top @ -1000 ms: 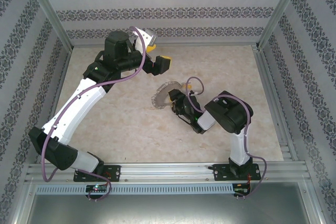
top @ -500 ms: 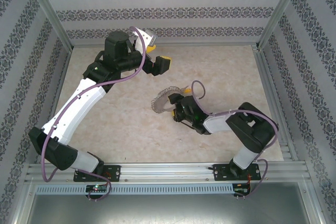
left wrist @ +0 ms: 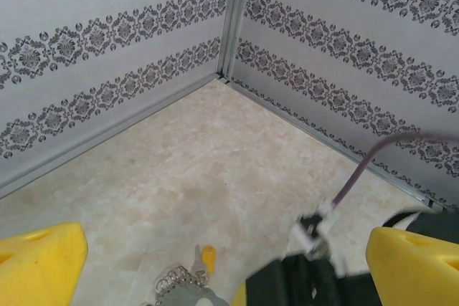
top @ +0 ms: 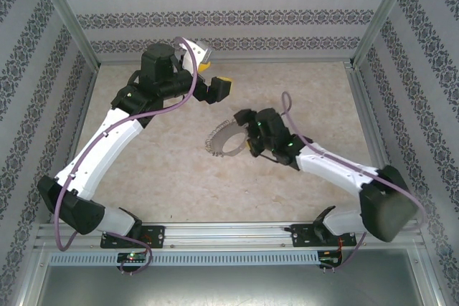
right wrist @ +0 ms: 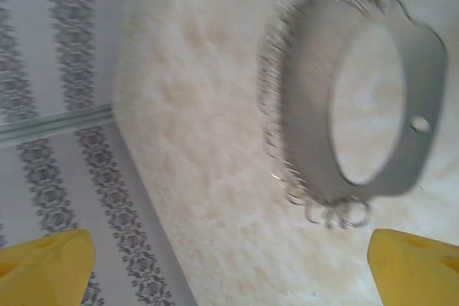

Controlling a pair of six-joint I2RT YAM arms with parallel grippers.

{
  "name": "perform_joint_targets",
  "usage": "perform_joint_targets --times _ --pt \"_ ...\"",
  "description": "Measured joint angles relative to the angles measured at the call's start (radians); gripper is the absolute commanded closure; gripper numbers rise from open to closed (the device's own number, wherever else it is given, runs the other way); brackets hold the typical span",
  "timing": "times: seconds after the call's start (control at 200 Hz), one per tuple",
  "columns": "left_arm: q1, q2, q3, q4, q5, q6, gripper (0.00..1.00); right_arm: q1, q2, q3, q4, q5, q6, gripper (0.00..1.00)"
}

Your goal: Put the keys on the keyring

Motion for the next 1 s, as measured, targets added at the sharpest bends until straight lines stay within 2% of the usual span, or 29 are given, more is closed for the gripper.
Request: perform_joint_targets --times 0.235,0.495,0.575,0.739,0.879,0.999 --pt "0.000 -0.042 -0.074 0.032 -0.098 -0.001 0.00 -0.206 -0.149 0.113 -0.131 0.055 -0.253 0.02" --pt "0.000 -0.147 -0.349 0.241 -0.359 0.046 0.00 -0.499 -0.179 0.158 -0.243 0.114 -0.559 0.02" --pt "0.001 -0.162 -0.431 0.307 -0.447 0.076 0.00 -0.568 -0.179 0.157 -0.247 0.169 -0.686 0.02" --pt "0.037 -0.182 -0.580 0.434 -0.585 0.104 0.00 -0.608 -0.178 0.118 -0.196 0.325 -0.975 0.02" --pt "0.138 -0.223 -0.740 0.531 -0.647 0.106 0.00 -0.633 -0.160 0.012 -0.078 0.429 -1.175 0.02" --pt "0.220 -0.230 -0.855 0.610 -0.690 0.104 0.00 -0.652 -0.117 -0.132 0.053 0.463 -1.266 0.02"
